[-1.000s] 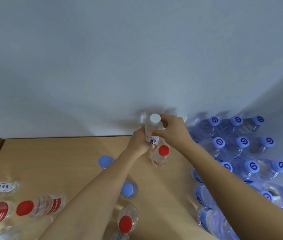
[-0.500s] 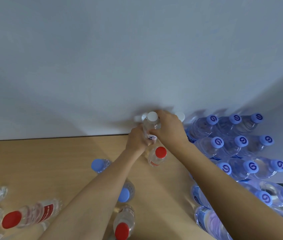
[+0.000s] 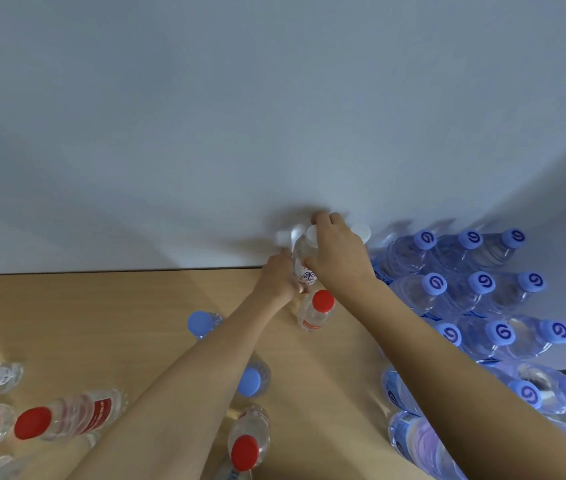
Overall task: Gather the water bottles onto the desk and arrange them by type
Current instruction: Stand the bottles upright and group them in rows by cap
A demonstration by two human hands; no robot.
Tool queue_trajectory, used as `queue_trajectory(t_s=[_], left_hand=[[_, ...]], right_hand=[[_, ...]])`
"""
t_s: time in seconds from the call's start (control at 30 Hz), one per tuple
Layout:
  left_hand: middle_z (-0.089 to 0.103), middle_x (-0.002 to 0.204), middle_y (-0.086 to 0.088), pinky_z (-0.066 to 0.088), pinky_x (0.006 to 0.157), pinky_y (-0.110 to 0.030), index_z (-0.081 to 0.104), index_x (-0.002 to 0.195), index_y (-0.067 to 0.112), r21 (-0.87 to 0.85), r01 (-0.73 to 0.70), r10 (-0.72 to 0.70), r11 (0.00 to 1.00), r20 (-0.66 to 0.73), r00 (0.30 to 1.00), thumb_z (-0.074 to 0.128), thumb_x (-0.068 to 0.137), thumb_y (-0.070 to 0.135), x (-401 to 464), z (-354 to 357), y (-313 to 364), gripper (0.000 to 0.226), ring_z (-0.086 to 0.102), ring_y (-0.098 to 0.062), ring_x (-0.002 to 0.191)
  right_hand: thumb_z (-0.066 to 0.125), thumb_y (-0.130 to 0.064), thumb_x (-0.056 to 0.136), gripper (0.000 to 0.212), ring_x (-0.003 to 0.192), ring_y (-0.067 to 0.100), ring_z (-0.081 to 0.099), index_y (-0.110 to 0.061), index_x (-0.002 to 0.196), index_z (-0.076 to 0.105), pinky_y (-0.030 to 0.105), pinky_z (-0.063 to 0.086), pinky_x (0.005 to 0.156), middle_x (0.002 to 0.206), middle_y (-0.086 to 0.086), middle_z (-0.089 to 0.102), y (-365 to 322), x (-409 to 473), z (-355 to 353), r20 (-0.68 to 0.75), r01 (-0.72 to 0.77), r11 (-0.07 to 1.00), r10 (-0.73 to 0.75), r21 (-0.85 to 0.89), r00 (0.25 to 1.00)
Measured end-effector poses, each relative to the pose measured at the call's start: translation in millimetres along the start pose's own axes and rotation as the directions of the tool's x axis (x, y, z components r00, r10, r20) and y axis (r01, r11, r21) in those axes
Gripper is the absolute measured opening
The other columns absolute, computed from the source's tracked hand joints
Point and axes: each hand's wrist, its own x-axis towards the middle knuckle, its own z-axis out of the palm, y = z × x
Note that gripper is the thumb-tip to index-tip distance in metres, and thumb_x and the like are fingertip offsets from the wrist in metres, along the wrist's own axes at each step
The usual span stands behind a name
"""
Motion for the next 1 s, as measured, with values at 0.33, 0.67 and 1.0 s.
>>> queue_trajectory(t_s=[0.33, 0.67, 1.0], left_hand=[[0.058, 0.130, -0.005, 0.050, 0.084, -0.022, 0.057, 0.130, 0.013, -0.285, -0.026, -0.039, 0.958, -0.221, 0.975, 0.079, 0.082, 0.017, -58, -85, -14, 0.053, 0.061, -0.018, 0.114], [0.066, 0.114, 0.006, 0.049, 0.081, -0.009, 0.064, 0.118, 0.014, -0.482, -0.136, -0.172, 0.865, -0.540, 0.824, 0.077, 0.085, 0.015, -199, -150, -64, 0.035, 0.065, 0.001, 0.098], [0.067, 0.115, 0.006, 0.049, 0.072, -0.006, 0.064, 0.120, 0.014, -0.590, -0.104, -0.412, 0.801, -0.669, 0.619, 0.073, 0.088, 0.013, -318, -150, -129, 0.033, 0.066, 0.008, 0.092]], right_hand=[[0.070, -0.025, 0.084, 0.051, 0.110, 0.023, 0.055, -0.016, 0.130, 0.051, 0.029, 0.038, 0.079, 0.128, 0.005, 0.054, -27, -7, -47, -0.074, 0.089, 0.983, -0.078, 0.163, 0.994], [0.075, -0.027, 0.084, 0.044, 0.107, 0.016, 0.056, -0.019, 0.123, 0.056, 0.034, 0.047, 0.092, 0.122, 0.001, 0.058, -92, -38, -38, 0.019, 0.241, 0.857, -0.280, 0.455, 0.960], [0.075, -0.024, 0.085, 0.046, 0.111, 0.018, 0.056, -0.019, 0.126, 0.055, 0.031, 0.046, 0.091, 0.128, 0.003, 0.054, -183, -87, 18, 0.203, 0.373, 0.757, -0.544, 0.537, 0.814]])
